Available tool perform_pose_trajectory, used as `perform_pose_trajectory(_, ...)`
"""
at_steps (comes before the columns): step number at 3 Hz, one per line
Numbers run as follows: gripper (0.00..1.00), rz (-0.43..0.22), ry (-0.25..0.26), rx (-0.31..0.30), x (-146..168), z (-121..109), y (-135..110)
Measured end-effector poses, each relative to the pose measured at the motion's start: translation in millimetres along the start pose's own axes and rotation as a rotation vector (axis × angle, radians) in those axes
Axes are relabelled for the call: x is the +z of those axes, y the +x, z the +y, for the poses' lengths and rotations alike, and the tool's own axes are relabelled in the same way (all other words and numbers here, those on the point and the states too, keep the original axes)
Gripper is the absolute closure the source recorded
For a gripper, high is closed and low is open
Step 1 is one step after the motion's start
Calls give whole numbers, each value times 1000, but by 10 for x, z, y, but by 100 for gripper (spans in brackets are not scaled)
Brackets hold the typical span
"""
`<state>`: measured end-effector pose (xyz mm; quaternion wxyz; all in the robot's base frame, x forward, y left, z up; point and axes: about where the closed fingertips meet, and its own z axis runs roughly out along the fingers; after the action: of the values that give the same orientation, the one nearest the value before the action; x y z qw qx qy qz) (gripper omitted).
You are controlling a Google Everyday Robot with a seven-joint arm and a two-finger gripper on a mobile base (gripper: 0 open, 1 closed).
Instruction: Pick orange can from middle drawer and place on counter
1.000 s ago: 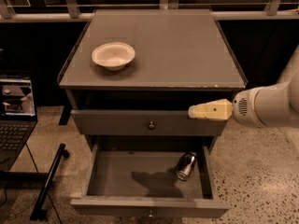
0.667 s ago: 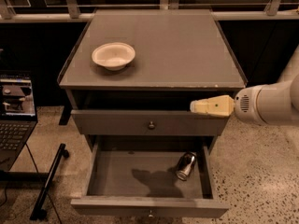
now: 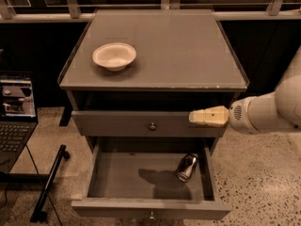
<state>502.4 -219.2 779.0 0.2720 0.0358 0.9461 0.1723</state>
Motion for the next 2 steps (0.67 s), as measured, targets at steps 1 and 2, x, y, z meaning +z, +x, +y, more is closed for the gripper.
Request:
perform_pose_trajectory(1,0,35,-65,52,650,-110,351)
perform_pose_trajectory(2,0,6,-64,46,648,-101,282)
